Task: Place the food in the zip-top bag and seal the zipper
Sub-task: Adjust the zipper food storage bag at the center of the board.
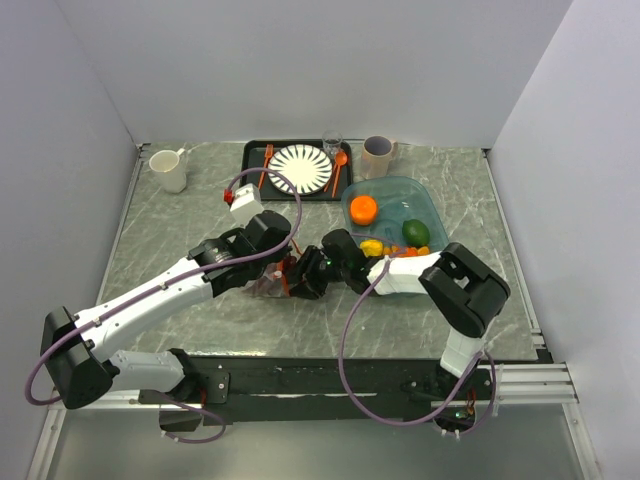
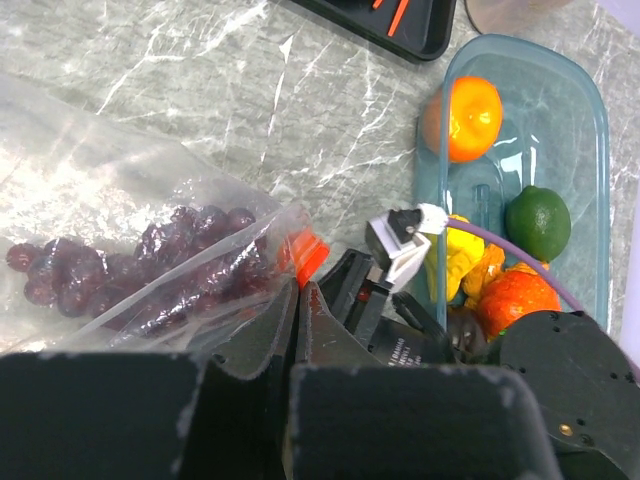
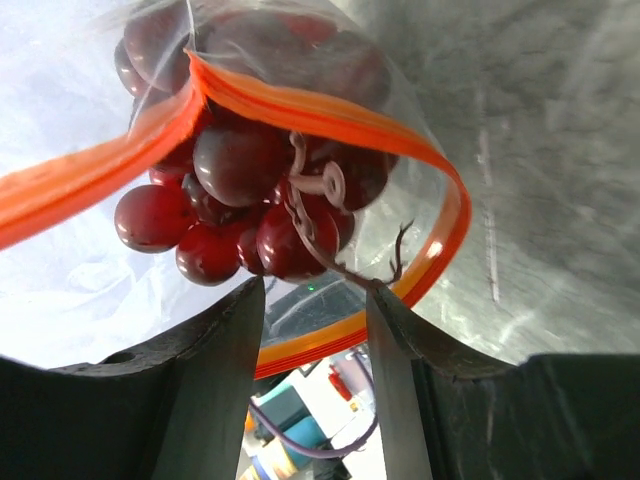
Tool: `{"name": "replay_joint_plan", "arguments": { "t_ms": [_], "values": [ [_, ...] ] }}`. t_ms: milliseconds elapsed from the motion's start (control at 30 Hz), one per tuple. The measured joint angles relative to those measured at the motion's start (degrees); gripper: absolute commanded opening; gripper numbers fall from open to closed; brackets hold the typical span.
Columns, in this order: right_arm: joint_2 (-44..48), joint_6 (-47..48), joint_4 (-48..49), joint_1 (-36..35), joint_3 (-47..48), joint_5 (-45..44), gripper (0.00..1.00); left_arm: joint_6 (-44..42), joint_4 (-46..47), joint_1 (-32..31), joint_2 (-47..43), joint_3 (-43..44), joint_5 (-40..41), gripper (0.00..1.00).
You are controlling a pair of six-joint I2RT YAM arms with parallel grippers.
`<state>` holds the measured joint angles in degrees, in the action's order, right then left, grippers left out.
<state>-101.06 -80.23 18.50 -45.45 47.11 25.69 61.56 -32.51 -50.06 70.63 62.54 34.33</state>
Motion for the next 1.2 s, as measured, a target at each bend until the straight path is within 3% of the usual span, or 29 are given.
{"name": "replay_joint_plan", "arguments": {
  "t_ms": [67, 167, 233, 500, 733, 867, 967, 1200],
  "values": [
    [0.9, 1.0, -2.2, 0.0, 0.2, -0.9, 0.53, 0.0, -0.2, 0.0, 0.0, 0.0, 0.0, 0.01],
    [2.7, 2.4, -5.2, 0.1, 0.2, -2.2, 0.75, 0.0, -0.7, 0.0, 0.0, 0.0, 0.3, 0.01],
    [4.3, 3.5, -7.6, 0.1, 0.3, -3.3, 0.79, 0.0, -1.1, 0.0, 0.0, 0.0, 0.7, 0.01],
    [6.1, 5.0, -12.2, 0.3, 2.7, -5.1, 0.82, 0.0, -1.4, 0.0, -0.1, 0.0, 1.6, 0.01],
    [4.1, -0.1, -7.0, 0.2, 2.6, -2.5, 0.82, 0.1, -1.2, 0.0, -0.1, 0.0, 1.6, 0.01],
    [3.2, -2.1, -6.0, -0.6, 2.6, -2.4, 0.76, 0.1, -1.2, 0.0, -0.1, 0.0, 1.6, 0.01],
    [3.2, -2.7, -5.7, -1.3, 2.6, -2.6, 0.59, 0.1, -1.2, 0.0, -0.1, 0.0, 1.6, 0.01],
    [3.2, -3.3, -4.6, -1.6, 2.5, -2.6, 0.45, 0.1, -1.2, 0.0, -0.4, 0.0, 1.6, 0.01]
  ]
}}
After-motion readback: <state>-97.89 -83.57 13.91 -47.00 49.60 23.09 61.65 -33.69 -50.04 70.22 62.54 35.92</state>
